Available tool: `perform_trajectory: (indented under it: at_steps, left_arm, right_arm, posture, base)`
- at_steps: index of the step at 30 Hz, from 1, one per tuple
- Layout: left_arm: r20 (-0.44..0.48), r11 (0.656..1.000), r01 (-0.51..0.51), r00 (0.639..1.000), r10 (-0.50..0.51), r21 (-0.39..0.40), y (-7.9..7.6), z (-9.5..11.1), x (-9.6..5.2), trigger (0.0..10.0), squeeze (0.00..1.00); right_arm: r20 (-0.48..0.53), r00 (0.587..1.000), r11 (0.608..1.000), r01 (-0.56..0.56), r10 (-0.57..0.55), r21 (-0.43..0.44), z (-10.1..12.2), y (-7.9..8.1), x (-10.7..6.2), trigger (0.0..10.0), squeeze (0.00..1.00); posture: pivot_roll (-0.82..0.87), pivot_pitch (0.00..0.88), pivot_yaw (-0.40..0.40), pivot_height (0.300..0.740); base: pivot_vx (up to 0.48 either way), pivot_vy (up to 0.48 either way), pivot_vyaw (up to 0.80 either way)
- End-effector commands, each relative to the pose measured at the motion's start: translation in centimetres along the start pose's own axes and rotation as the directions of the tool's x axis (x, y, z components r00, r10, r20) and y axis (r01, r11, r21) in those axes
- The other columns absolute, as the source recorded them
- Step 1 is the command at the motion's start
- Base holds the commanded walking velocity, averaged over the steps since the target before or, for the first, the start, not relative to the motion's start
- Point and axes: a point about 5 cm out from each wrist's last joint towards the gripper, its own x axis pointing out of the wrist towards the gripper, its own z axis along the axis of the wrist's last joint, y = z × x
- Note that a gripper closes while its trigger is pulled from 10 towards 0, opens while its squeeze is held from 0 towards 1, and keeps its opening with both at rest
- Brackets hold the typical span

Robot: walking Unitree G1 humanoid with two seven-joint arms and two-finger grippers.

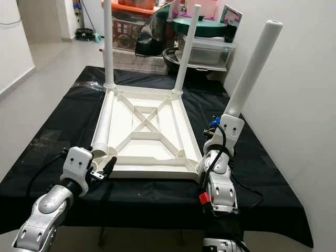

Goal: Building children table

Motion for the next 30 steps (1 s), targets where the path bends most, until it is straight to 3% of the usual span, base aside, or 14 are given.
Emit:
perform_trajectory:
  at_steps: [1,11,30]
  left_arm:
    - [0.006,1.000,0.021,1.000,-0.021,0.005,-0.5,0.1,0.3,10.0,0.00]
    - [0.005,1.000,0.023,1.000,-0.023,0.006,-0.6,0.0,0.3,10.0,0.00]
    - [0.004,1.000,0.029,1.000,-0.029,0.010,-0.7,-0.1,0.4,10.0,0.00]
  right_arm:
    - [-0.236,0.972,0.999,0.003,-0.013,-0.043,-4.8,-0.7,-0.8,10.0,0.00]
    - [-0.222,0.975,0.999,-0.028,0.021,-0.028,-3.6,-0.3,-0.6,10.0,0.00]
    - [-0.236,0.971,1.000,-0.027,0.026,0.000,-3.6,-0.2,-0.8,10.0,0.00]
  posture:
    - [0.05,0.000,-0.092,0.740]
    - [0.05,0.000,-0.092,0.740]
    - [0.05,0.000,-0.085,0.740]
  base:
    - [0.000,0.000,0.00]
    - [0.000,0.000,0.00]
    - [0.000,0.000,0.00]
